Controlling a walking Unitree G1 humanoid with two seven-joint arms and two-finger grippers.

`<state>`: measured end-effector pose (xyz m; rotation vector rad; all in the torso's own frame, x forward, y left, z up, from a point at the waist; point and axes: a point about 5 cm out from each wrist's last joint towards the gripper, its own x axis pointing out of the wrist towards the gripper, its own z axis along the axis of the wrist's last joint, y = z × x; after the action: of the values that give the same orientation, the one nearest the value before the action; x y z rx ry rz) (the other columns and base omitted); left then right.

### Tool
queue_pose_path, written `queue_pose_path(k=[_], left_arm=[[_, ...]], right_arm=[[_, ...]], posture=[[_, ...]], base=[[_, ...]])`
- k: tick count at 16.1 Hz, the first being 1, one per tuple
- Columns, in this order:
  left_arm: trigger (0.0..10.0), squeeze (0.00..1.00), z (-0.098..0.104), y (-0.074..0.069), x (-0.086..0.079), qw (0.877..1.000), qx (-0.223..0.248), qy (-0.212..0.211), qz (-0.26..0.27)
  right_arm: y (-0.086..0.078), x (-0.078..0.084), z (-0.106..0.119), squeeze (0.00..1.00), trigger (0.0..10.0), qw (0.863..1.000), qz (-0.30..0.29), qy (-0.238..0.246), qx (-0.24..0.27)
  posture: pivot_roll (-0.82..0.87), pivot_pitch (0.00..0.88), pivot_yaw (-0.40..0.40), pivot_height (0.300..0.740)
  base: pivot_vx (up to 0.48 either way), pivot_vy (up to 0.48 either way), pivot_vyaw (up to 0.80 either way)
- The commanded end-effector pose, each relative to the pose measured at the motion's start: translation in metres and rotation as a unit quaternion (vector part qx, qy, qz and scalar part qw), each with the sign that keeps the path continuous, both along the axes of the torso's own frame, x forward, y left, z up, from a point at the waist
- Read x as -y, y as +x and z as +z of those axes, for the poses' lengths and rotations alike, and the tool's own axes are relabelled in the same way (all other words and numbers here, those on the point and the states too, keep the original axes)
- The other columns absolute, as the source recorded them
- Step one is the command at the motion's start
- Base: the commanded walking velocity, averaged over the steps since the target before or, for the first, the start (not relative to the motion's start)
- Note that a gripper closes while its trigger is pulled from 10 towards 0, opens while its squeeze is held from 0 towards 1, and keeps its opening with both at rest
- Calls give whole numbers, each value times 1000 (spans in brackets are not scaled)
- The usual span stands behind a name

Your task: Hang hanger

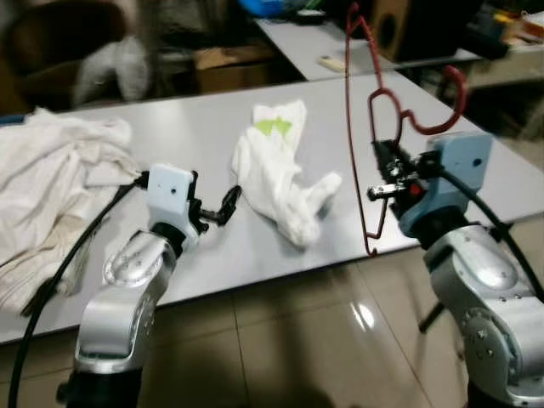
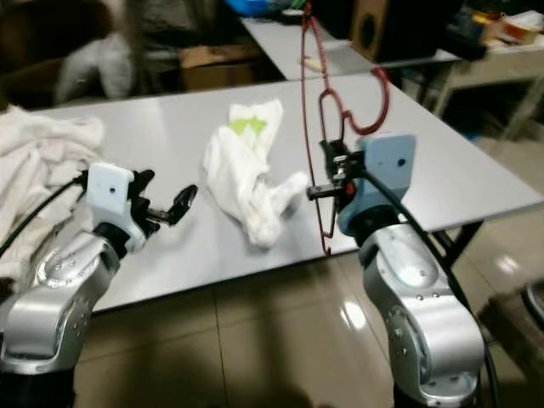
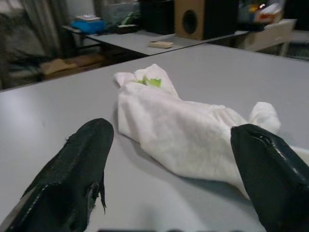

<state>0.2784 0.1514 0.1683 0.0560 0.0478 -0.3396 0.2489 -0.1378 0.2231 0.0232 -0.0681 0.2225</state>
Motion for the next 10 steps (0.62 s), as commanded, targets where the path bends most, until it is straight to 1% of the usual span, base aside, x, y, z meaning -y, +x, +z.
queue_pose_path(k=[1, 2, 5, 6, 8, 10], left_arm=[[10000, 0, -2, 0, -8, 1000, -8, 7, 15], [10000, 0, -3, 0, -5, 1000, -9, 8, 14], [10000, 0, -1, 1, 3, 1000, -7, 3, 7], [10000, 0, -1, 3, 1, 1000, -5, 10, 10], [10000, 0, -4, 3, -5, 1000, -8, 16, 22], [10000, 0, -3, 3, -12, 999, -7, 17, 35]], right_arm=[[0, -8, 3, 0, 10000, 1000, 17, 1, 5], [-2, -11, 1, 0, 10000, 1000, 22, -12, 5], [-2, -11, -6, 0, 10000, 999, 28, -26, -4], [2, -13, -14, 0, 10000, 999, 28, -44, -15], [3, -15, -21, 0, 10000, 998, 26, -49, -25], [-3, -20, -31, 0, 10000, 996, 60, -41, -53]], posture=[[-8, 0, 45, 723], [-9, 0, 48, 723], [6, 0, 53, 723], [8, 0, 43, 723], [7, 0, 41, 723], [6, 0, 22, 723]], base=[[0, 349, 0], [0, 352, 0], [0, 349, 0], [0, 349, 0], [0, 352, 0], [0, 349, 0]])
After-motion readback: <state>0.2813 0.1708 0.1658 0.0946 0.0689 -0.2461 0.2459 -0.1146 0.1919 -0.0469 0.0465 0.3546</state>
